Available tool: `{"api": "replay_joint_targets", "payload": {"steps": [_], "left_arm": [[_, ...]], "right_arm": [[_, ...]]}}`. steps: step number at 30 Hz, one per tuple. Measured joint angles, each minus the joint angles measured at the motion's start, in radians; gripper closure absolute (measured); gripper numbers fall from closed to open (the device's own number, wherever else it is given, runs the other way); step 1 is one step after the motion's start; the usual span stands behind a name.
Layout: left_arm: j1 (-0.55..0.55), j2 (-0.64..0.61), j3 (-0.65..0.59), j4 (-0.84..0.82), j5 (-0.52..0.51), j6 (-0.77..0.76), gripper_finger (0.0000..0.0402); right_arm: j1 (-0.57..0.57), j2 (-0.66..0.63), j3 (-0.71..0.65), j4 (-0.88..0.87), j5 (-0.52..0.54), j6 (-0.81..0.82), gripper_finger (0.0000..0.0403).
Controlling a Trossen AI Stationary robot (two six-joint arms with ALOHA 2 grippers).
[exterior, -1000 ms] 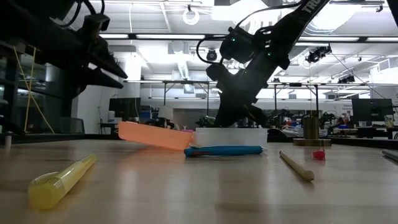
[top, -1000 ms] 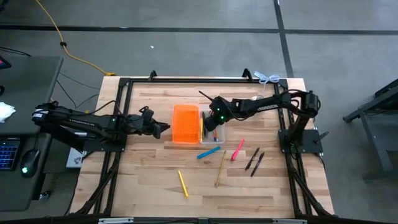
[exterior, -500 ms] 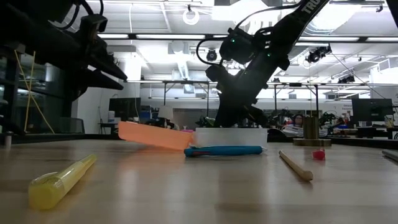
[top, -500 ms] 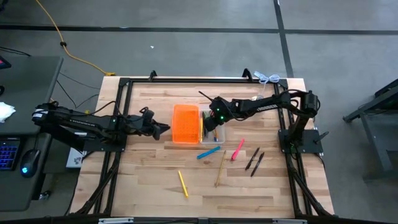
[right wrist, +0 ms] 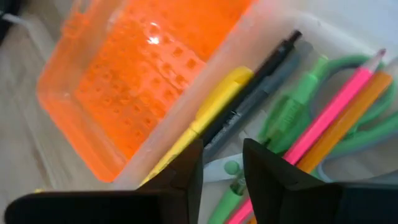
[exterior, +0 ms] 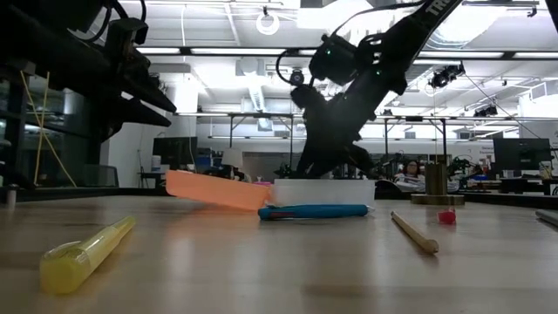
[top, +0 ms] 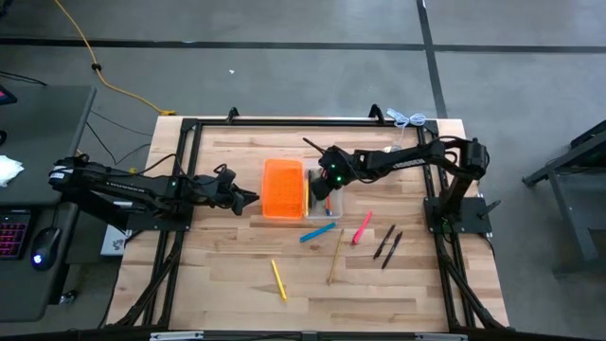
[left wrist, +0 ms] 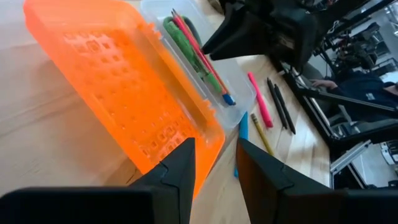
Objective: Pick & place school supplies into a supply box
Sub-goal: Put the pink pen into the supply box
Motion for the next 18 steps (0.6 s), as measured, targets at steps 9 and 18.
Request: {"api": "replay_joint_targets", "payload": {"steps": [9, 18], "left_arm": [[0.0, 0.0, 0.0, 0.001, 0.005, -0.001, 0.0257], [0.0, 0.0, 0.0, 0.001, 0.045, -0.001, 0.0257]], "right_arm": [[0.002, -0.09, 0.0, -0.005, -0.026, -0.102, 0.0302], [0.033, -0.195, 0.0, -0.081, -0.027, -0.182, 0.0305]]}}
